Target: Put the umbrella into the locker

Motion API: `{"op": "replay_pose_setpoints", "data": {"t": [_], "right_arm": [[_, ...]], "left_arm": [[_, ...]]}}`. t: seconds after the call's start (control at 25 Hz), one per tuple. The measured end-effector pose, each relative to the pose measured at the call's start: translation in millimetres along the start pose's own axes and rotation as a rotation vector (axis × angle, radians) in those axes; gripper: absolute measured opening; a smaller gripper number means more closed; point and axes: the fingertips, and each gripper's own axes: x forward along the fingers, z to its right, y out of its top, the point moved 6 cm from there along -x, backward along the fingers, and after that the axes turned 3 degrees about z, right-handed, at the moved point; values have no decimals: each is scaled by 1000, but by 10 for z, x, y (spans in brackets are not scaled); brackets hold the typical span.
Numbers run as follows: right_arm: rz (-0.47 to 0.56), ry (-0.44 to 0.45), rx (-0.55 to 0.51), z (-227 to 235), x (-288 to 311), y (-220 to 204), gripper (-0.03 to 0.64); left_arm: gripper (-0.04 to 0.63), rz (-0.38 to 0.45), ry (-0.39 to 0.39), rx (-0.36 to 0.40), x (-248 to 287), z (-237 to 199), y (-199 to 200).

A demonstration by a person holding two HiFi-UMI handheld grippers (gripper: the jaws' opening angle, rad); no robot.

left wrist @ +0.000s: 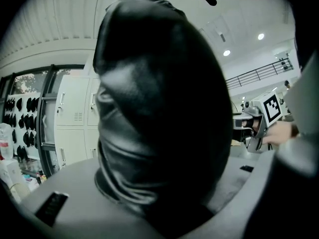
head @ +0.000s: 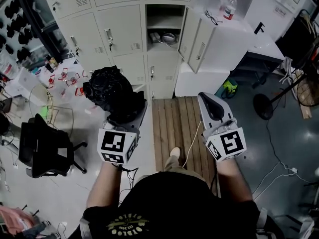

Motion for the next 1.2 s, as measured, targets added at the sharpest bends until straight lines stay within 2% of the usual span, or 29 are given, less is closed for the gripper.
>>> {"op": "replay_pose_setpoints", "data": {"t": [0.36, 0.72, 1.2], "right_arm": [[-4, 17, 17, 401, 315, -113, 28], [-19, 31, 31, 716, 547, -258, 28], [-8, 41, 58, 1119, 927, -347, 28]], "left_arm": [[253, -36, -1, 12, 542, -32, 9], [253, -18, 6, 41, 1017, -55, 21], [253, -39, 25, 36, 1495, -207, 27]]}}
